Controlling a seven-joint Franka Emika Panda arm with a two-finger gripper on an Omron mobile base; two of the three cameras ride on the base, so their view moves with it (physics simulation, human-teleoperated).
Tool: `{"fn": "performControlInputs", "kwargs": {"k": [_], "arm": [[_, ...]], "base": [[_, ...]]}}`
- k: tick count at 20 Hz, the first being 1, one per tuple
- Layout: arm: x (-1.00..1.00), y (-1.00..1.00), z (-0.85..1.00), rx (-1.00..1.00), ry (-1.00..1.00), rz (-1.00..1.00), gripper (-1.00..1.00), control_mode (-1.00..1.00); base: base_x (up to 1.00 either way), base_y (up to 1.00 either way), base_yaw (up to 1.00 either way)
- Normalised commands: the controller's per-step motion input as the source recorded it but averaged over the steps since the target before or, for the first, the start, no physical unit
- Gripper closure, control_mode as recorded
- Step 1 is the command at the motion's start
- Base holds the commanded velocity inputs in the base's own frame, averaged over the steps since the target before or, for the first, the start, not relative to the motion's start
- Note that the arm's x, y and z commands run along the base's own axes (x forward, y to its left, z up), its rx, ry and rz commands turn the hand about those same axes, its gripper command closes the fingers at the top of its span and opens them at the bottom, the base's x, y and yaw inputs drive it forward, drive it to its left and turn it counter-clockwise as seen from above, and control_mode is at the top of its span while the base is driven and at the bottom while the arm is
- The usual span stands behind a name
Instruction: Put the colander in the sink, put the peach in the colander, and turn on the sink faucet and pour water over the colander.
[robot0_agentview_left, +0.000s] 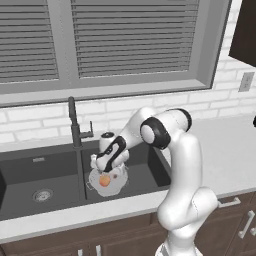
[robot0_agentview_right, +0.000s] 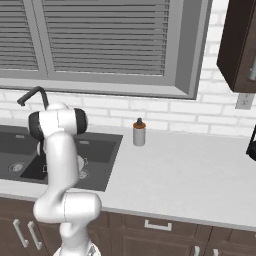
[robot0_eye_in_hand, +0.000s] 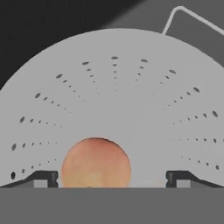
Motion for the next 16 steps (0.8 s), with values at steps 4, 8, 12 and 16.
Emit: {"fn": "performControlInputs", "kwargs": {"k": [4, 8, 12, 16], "arm": [[-0.21, -0.31, 0.49, 0.0, -0.1, -0.02, -1.0, -1.0], [-0.17, -0.21, 0.6, 0.0, -0.09, -0.04, -1.0, -1.0], [-0.22, -0.03, 0.62, 0.0, -0.03, -0.01, -1.0, -1.0], [-0.23, -0.08, 0.63, 0.0, 0.0, 0.0, -1.0, -1.0]], "base": [[0.0, 0.0, 0.0], [0.0, 0.0, 0.0], [0.0, 0.0, 0.0], [0.0, 0.0, 0.0]]}}
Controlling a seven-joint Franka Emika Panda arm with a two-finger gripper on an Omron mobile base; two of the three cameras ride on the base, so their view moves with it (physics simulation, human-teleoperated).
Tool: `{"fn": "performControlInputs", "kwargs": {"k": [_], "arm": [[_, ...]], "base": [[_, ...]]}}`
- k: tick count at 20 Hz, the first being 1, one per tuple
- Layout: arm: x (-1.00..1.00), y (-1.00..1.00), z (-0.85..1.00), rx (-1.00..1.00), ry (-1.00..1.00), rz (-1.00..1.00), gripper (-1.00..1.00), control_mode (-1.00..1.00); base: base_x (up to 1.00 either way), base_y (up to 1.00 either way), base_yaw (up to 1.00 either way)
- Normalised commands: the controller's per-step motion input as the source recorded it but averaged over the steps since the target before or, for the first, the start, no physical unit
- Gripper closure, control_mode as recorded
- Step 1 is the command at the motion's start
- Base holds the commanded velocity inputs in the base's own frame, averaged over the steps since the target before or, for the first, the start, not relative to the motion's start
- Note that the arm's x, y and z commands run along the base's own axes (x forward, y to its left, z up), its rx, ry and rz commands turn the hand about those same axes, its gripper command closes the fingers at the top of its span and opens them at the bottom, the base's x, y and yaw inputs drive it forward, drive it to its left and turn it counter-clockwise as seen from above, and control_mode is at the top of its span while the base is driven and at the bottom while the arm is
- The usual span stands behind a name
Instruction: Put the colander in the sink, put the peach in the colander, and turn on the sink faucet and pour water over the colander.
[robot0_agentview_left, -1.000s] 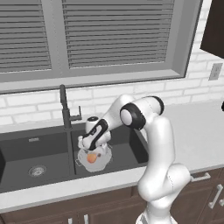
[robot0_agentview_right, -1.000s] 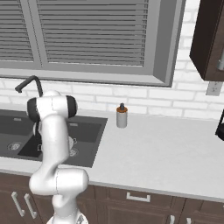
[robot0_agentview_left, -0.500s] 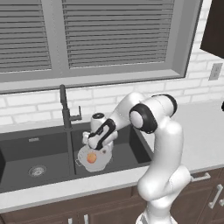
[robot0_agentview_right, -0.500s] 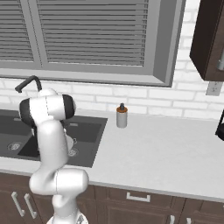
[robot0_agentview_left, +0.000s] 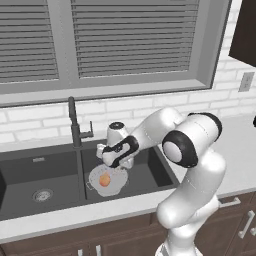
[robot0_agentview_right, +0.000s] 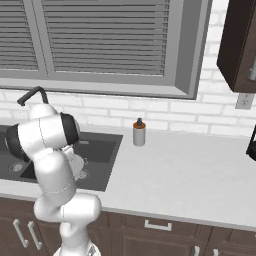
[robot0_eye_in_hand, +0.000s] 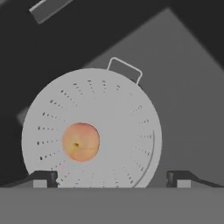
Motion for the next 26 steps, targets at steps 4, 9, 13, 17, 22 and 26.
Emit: {"fn": "performControlInputs", "kwargs": {"k": [4, 9, 13, 17, 22, 26], "arm": [[-0.18, -0.16, 0.62, 0.0, 0.01, 0.0, -1.0, -1.0], [-0.27, -0.21, 0.56, 0.0, 0.0, 0.0, -1.0, -1.0], [-0.28, -0.21, 0.46, 0.0, 0.06, 0.0, -1.0, -1.0], [-0.32, -0.14, 0.49, 0.0, 0.04, 0.0, -1.0, -1.0], [-0.32, -0.28, 0.47, 0.0, 0.01, 0.03, -1.0, -1.0], [-0.14, -0.27, 0.49, 0.01, 0.01, 0.04, -1.0, -1.0]], "base": [[0.0, 0.0, 0.0], [0.0, 0.0, 0.0], [0.0, 0.0, 0.0], [0.0, 0.0, 0.0], [0.0, 0.0, 0.0], [0.0, 0.0, 0.0]]}}
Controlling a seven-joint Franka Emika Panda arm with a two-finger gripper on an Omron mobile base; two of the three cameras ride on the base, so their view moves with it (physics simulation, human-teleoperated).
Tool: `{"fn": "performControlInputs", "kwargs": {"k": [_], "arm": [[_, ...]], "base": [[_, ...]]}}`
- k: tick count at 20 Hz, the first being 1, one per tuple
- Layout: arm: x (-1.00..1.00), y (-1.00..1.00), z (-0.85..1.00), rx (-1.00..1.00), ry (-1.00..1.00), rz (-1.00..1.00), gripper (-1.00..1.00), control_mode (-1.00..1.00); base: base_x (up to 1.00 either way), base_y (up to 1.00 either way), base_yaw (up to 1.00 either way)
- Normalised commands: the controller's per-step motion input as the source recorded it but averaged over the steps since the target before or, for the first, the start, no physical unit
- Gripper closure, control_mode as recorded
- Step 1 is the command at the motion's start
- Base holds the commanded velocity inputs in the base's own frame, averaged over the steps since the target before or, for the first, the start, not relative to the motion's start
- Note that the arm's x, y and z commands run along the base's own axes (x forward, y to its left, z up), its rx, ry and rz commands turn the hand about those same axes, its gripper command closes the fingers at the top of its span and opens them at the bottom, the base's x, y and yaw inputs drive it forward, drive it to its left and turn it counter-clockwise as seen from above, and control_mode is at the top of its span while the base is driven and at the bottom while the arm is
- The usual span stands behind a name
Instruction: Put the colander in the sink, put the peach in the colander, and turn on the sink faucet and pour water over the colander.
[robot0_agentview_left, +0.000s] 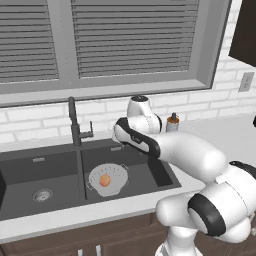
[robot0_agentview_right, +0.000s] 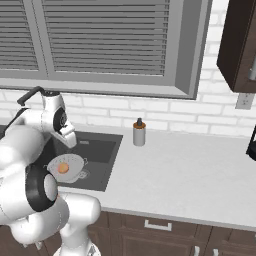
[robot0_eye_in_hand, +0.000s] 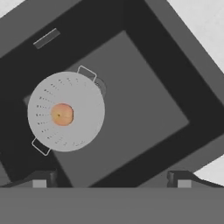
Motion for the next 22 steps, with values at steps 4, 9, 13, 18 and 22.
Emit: {"fn": "performControlInputs", "kwargs": {"k": [4, 9, 13, 18, 22], "arm": [[-0.02, -0.01, 0.5, 0.1, -0.14, 0.08, -1.0, -1.0], [0.09, 0.18, 0.46, 0.05, -0.23, 0.16, -1.0, -1.0], [-0.01, 0.14, 0.82, -0.09, -0.08, 0.3, -1.0, -1.0], [0.02, 0.4, 0.59, -0.07, 0.02, 0.24, -1.0, -1.0], [0.01, 0.39, 0.73, 0.0, 0.04, 0.14, -1.0, -1.0]], "base": [[0.0, 0.0, 0.0], [0.0, 0.0, 0.0], [0.0, 0.0, 0.0], [0.0, 0.0, 0.0], [0.0, 0.0, 0.0]]}}
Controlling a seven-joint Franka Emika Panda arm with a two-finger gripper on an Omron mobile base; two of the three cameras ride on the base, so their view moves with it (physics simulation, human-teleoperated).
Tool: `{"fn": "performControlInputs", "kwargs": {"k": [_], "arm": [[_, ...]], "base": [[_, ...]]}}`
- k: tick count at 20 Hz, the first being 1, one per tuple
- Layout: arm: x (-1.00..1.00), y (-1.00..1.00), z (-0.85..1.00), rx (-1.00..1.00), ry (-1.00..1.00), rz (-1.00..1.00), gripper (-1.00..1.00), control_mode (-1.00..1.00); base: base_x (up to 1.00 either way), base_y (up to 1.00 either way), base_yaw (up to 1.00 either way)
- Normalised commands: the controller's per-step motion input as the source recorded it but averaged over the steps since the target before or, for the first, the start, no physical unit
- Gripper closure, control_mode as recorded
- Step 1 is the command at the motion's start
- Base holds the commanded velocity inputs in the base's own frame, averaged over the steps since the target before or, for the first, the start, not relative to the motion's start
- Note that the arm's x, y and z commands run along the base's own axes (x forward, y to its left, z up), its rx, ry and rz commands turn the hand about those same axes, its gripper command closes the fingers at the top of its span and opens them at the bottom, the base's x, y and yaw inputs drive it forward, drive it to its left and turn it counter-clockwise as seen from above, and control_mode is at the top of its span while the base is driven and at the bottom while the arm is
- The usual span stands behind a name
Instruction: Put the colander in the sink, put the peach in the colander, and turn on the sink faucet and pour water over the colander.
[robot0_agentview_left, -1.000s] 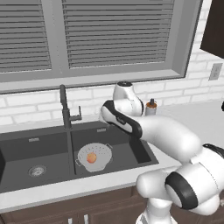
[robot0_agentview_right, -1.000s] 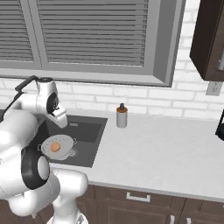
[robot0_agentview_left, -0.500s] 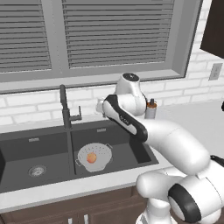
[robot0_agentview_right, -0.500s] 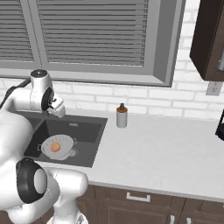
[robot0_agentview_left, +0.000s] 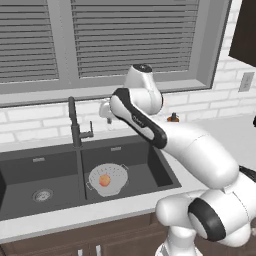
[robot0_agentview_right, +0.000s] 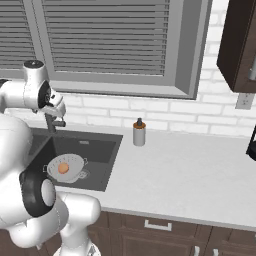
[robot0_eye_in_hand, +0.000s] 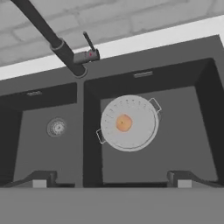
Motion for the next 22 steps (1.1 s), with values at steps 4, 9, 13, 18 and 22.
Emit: {"fn": "performControlInputs", "kwargs": {"k": [4, 9, 13, 18, 22], "arm": [[0.05, 0.39, 0.55, 0.03, 0.13, 0.04, -1.0, -1.0], [0.07, 0.45, 0.21, 0.03, 0.04, 0.0, -1.0, -1.0], [0.2, 0.44, 0.09, 0.0, 0.09, 0.0, -1.0, -1.0], [0.27, 0.37, 0.01, 0.0, 0.14, 0.0, -1.0, -1.0], [0.27, 0.27, 0.09, 0.0, 0.14, 0.0, -1.0, -1.0]], "base": [[0.0, 0.0, 0.0], [0.0, 0.0, 0.0], [0.0, 0.0, 0.0], [0.0, 0.0, 0.0], [0.0, 0.0, 0.0]]}}
